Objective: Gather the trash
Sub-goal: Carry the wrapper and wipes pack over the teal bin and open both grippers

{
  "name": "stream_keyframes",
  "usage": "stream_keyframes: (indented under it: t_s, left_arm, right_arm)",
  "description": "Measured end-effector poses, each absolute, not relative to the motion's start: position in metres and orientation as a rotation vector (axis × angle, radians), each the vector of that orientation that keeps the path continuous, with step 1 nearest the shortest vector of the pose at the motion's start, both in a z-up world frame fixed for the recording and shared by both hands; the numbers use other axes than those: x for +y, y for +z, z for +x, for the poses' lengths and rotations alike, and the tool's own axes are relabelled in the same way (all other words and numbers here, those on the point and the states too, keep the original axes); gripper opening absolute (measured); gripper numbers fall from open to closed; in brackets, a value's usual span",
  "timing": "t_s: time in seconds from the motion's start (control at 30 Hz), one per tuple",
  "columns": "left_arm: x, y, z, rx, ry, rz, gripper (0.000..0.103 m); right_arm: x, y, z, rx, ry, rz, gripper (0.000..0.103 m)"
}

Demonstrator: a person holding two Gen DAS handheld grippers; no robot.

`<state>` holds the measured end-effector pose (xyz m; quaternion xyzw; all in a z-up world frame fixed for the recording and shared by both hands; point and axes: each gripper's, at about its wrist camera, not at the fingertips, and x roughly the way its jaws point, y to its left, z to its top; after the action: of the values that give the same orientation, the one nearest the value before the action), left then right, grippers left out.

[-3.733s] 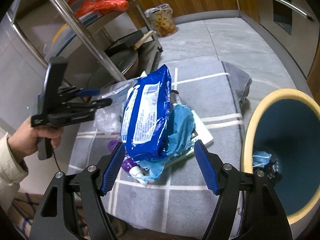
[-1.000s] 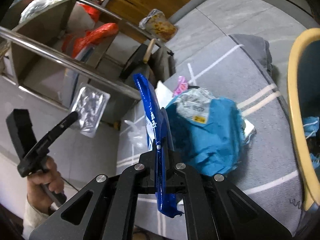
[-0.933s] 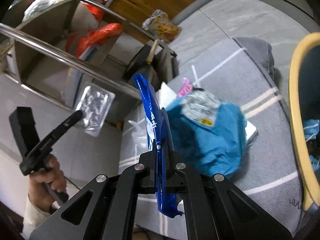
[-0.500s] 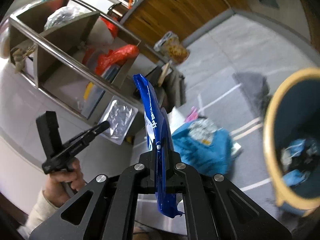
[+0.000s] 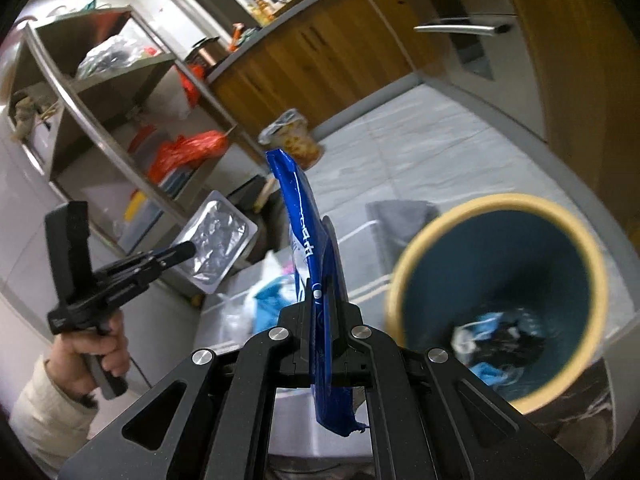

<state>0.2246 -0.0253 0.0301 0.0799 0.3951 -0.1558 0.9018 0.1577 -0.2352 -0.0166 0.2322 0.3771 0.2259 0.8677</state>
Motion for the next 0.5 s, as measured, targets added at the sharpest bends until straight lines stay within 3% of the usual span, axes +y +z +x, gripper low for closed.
stream_keyframes:
  t_s: [0.5]
  left_arm:
    - [-0.147,-0.011,0.238,0.874,-0.528,0.266,0.009]
  right_arm:
    - [-0.313,-0.051,0.162,0.784,0.310,0.634,0.004]
